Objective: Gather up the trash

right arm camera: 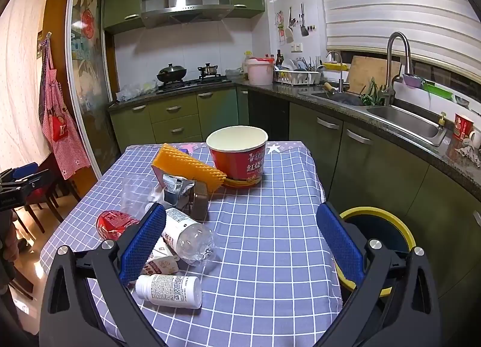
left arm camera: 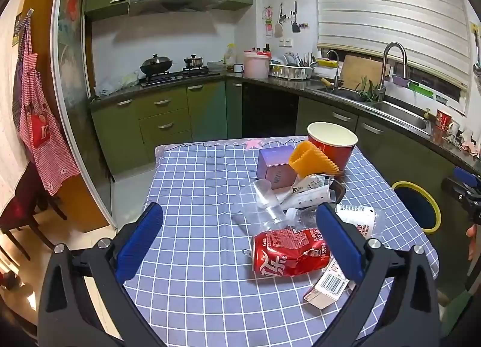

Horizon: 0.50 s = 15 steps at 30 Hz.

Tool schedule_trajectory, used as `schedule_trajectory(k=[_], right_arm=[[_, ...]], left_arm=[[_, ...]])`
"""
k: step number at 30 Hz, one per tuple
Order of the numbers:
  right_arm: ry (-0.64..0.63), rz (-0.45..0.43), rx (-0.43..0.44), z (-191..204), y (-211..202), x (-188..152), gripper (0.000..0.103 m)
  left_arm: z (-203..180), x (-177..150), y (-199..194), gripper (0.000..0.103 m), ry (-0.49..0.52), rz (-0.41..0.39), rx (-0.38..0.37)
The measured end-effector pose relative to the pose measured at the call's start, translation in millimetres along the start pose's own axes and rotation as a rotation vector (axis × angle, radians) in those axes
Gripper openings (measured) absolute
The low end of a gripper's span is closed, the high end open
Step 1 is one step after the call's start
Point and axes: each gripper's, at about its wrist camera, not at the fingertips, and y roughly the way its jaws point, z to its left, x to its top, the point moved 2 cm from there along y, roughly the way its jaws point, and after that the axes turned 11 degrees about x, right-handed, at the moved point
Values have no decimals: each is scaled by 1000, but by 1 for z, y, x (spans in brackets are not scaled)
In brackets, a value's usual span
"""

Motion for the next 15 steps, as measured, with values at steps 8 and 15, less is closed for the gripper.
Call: schedule_trajectory(k=[8, 15], right_arm=[[-1, -3, 3, 3, 0, -5, 99], [3, -2, 8, 0, -4, -2, 99]], left_arm=[[1, 2, -4, 97, 6, 4, -8], [1, 0, -5, 97, 1, 4, -16]])
